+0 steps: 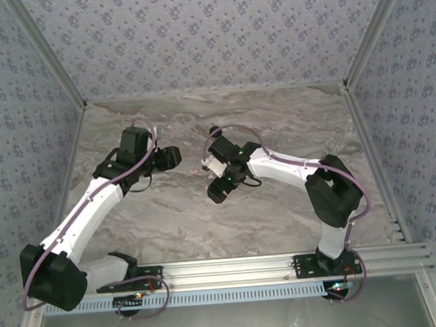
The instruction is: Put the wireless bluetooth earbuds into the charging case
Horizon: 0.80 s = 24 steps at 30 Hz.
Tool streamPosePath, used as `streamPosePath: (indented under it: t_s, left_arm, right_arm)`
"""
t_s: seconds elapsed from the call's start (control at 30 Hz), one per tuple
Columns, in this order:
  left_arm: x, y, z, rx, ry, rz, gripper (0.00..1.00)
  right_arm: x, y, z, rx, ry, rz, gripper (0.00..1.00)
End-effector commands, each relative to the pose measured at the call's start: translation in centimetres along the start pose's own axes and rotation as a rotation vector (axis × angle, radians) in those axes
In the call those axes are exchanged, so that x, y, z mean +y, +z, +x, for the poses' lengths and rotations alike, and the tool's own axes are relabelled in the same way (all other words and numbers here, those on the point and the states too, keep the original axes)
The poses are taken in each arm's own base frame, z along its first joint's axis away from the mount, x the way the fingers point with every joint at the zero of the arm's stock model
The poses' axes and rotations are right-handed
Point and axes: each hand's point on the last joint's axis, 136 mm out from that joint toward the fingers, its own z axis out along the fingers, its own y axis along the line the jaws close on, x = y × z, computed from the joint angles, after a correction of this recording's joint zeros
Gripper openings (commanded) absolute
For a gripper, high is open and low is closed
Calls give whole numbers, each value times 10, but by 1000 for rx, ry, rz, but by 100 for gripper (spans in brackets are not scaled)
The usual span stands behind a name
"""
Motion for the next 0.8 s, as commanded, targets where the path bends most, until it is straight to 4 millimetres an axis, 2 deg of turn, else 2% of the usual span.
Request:
streamPosePath:
  t_s: [0.0, 0.2, 0.77]
  left_arm:
    - [5, -9, 4, -6, 4, -29, 60]
    - [10, -10, 6, 0, 12, -55, 60]
    - [17, -9, 13, 16, 13, -81, 62]
  right_arm:
    - [-1, 5, 2, 48, -37, 20, 86]
    - [-4, 22, 1, 86, -32, 33, 86]
    - [-6, 50, 6, 156, -30, 49, 80]
